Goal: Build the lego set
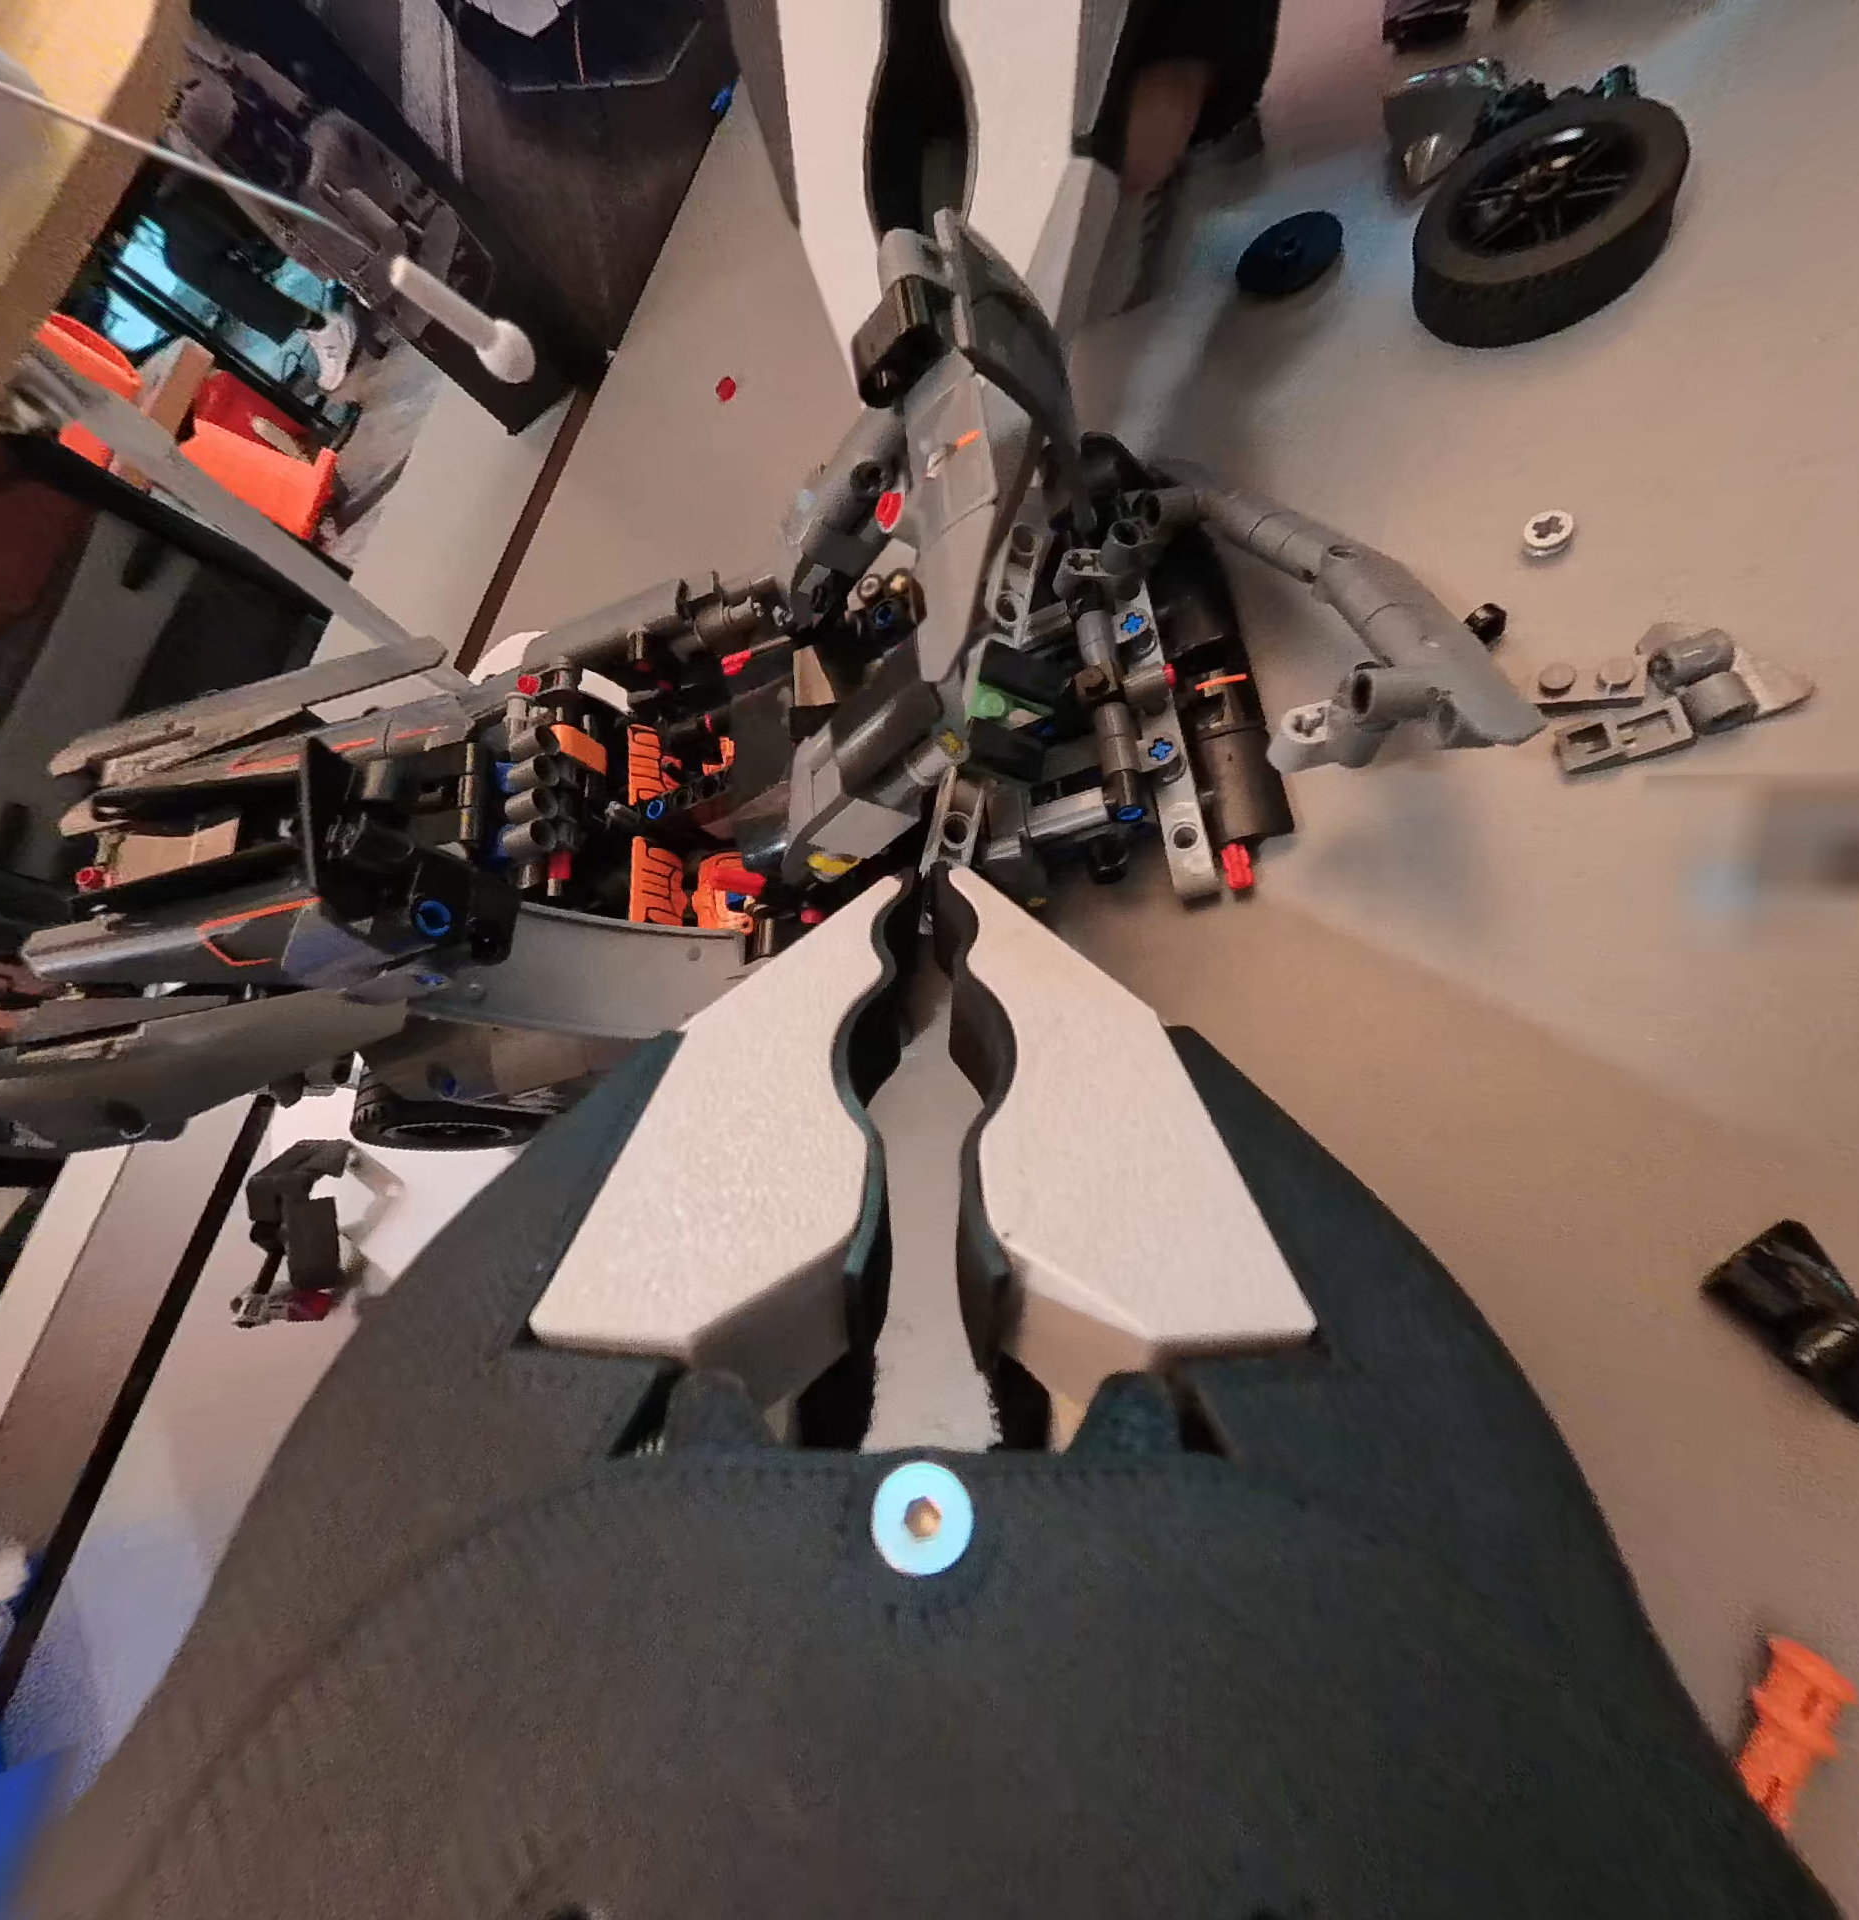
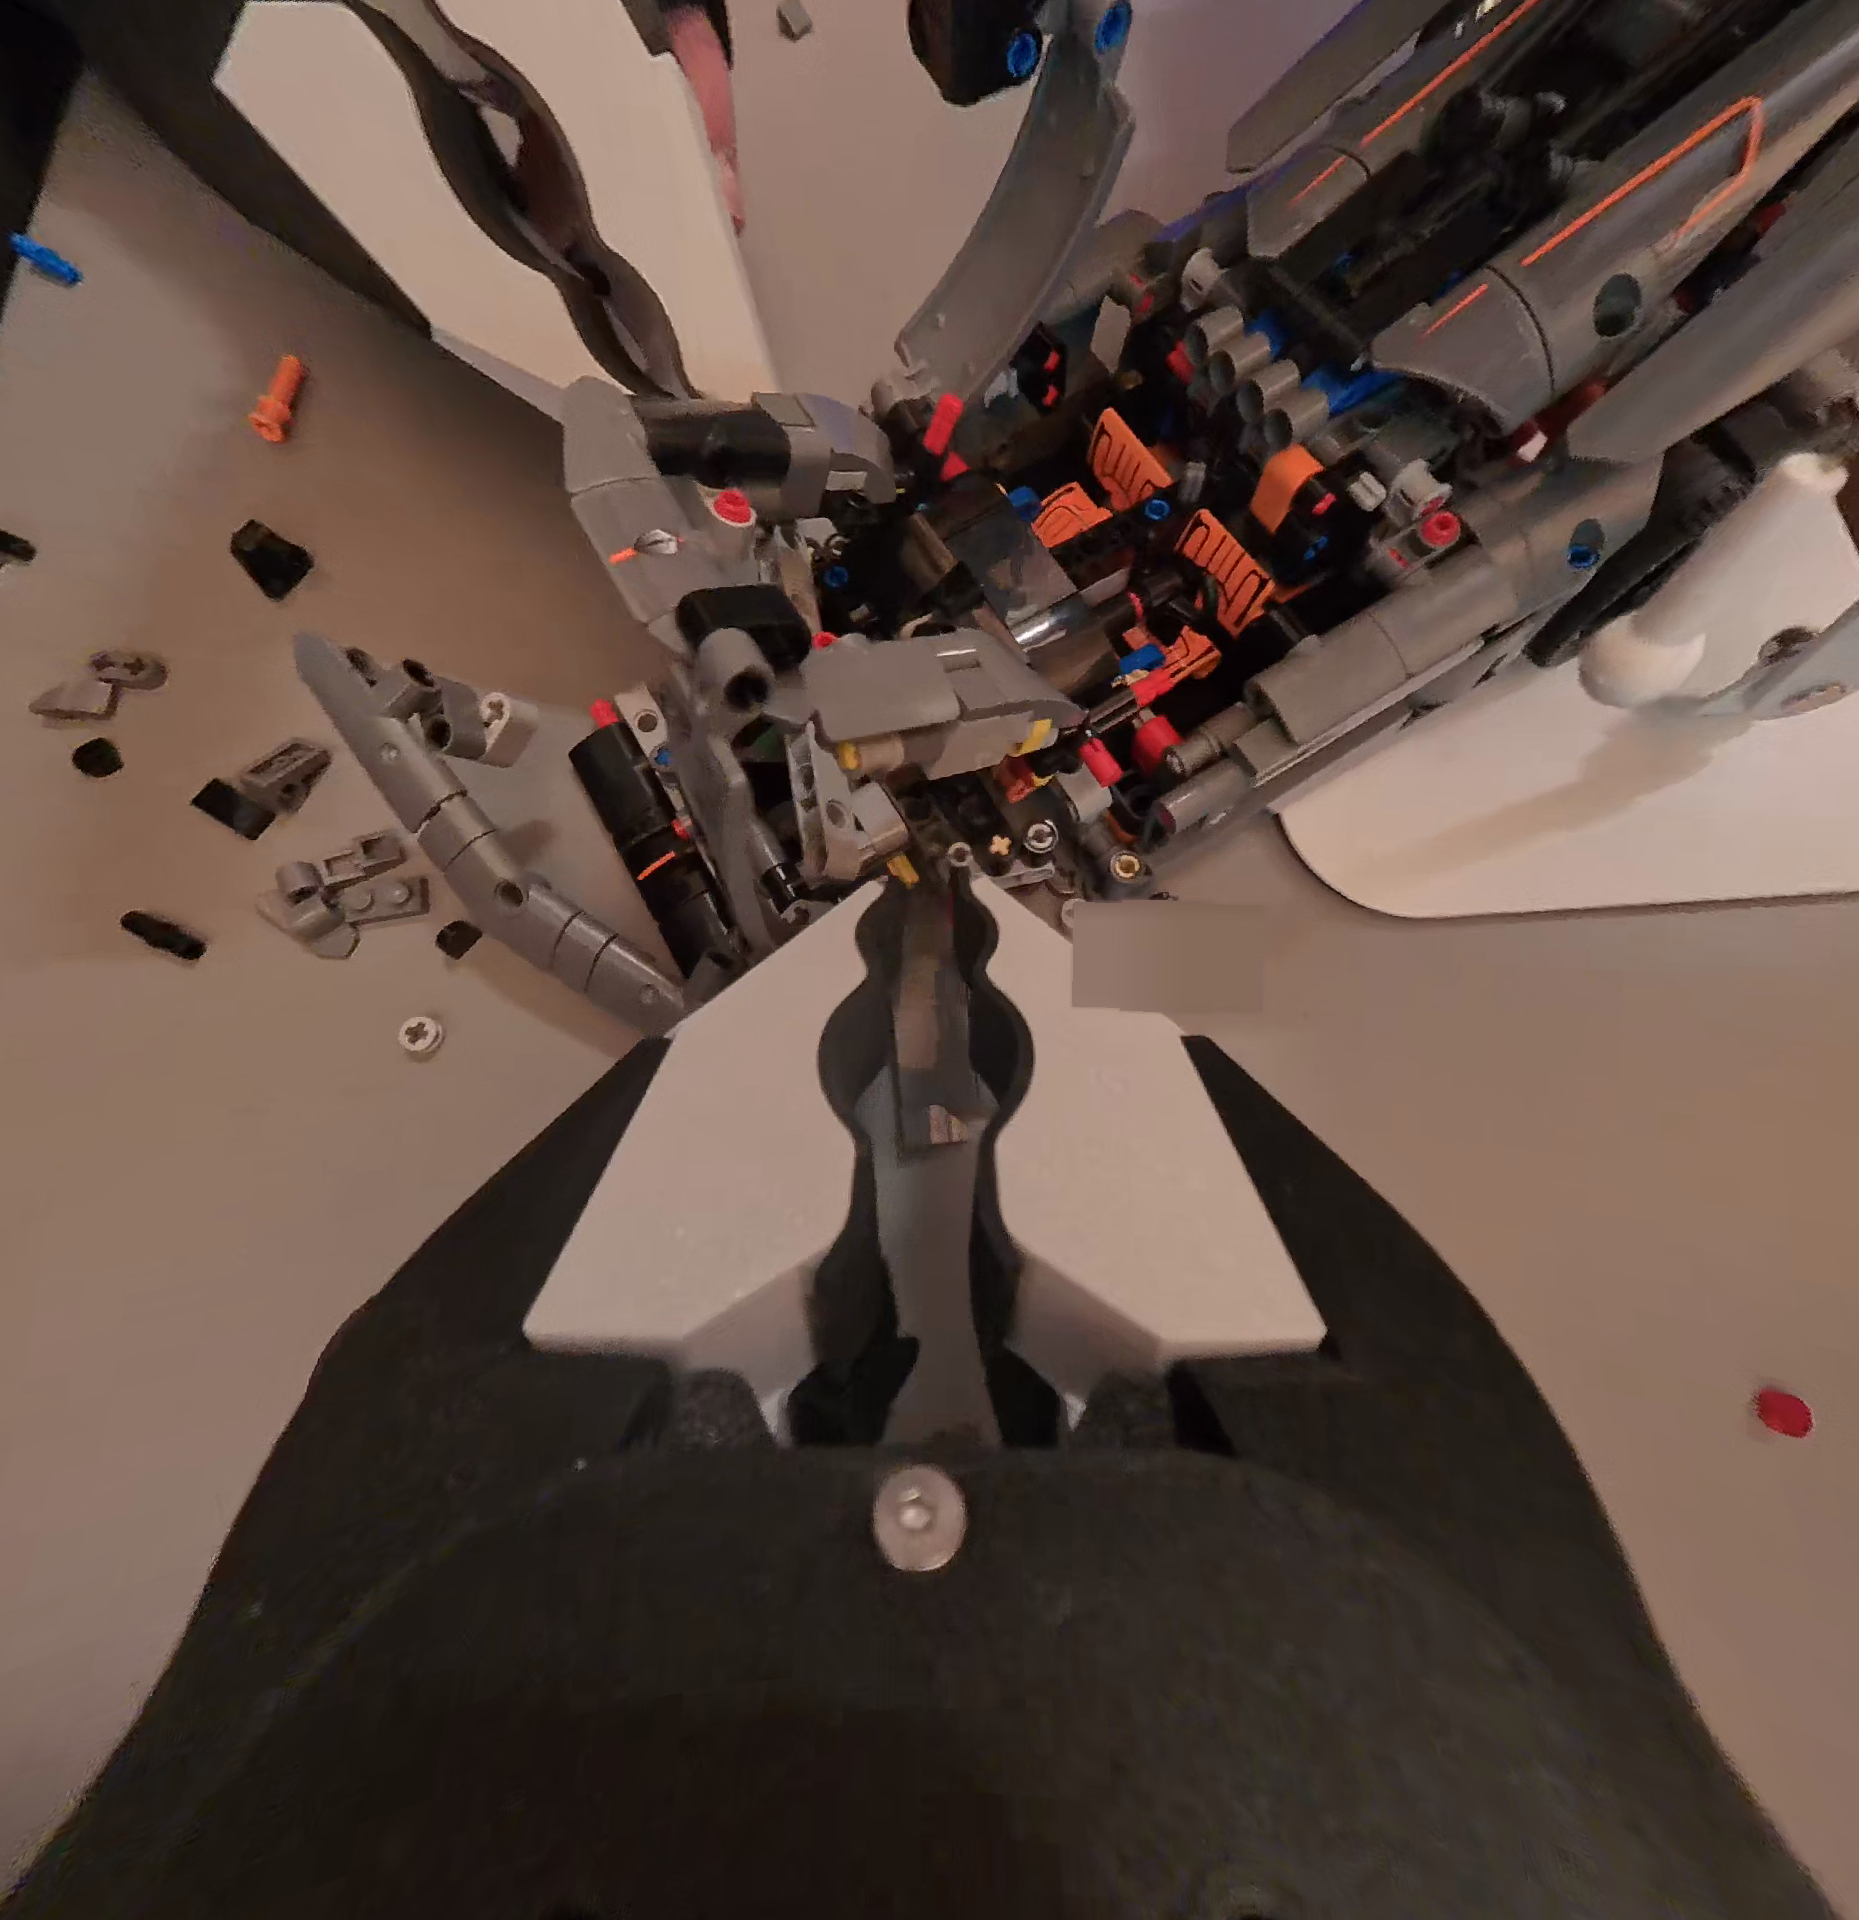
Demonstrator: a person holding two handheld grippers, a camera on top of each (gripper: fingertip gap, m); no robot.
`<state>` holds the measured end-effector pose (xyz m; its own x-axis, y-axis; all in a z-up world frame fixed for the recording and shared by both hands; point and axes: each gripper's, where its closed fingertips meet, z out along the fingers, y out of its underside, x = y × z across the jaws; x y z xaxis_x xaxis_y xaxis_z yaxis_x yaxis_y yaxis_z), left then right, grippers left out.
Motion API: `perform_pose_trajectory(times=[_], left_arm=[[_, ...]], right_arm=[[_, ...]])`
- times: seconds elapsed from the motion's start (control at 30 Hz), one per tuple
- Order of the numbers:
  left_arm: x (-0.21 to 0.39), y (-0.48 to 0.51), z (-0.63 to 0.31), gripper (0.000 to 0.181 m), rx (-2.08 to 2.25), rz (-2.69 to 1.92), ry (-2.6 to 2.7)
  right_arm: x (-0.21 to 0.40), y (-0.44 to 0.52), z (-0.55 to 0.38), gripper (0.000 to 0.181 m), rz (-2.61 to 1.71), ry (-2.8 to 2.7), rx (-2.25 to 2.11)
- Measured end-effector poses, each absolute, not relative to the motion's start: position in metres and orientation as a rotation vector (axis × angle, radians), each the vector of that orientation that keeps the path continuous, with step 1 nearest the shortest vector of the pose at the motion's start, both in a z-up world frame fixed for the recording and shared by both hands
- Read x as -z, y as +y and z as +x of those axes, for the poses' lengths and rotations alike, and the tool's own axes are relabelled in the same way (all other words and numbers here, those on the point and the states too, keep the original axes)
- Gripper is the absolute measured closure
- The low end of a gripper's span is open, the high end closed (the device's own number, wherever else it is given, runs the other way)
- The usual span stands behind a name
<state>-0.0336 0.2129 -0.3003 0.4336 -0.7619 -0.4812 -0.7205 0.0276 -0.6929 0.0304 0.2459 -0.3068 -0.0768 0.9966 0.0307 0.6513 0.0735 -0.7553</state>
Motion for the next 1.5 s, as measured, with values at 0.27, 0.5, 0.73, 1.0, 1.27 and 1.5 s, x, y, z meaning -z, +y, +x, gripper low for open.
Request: perform_pose_trajectory(times=[0.27, 0.5, 0.73, 1.0, 1.27, 1.5], left_arm=[[0.301, 0.212, -0.034, 0.181, 0.078, -1.705, 1.31], [0.299, 0.2, -0.032, 0.181, 0.179, -1.682, 1.384], [0.303, 0.182, -0.033, 0.167, 0.247, -1.64, 1.501], [0.307, 0.18, -0.03, 0.173, 0.265, -1.638, 1.502], [0.301, 0.181, -0.032, 0.174, 0.407, -1.732, 1.409], [0.297, 0.181, -0.028, 0.174, 0.687, -1.892, 1.225]], right_arm=[[0.304, 0.237, 0.031, 0.181, -1.557, -1.826, -0.815], [0.309, 0.21, 0.031, 0.181, -1.561, -1.924, -0.929], [0.314, 0.203, 0.033, 0.175, -1.567, -1.962, -0.945], [0.314, 0.203, 0.035, 0.175, -1.574, -1.963, -0.94], [0.314, 0.205, 0.034, 0.174, -1.565, -1.954, -0.936], [0.301, 0.203, 0.031, 0.163, -1.515, -1.908, -0.989]])
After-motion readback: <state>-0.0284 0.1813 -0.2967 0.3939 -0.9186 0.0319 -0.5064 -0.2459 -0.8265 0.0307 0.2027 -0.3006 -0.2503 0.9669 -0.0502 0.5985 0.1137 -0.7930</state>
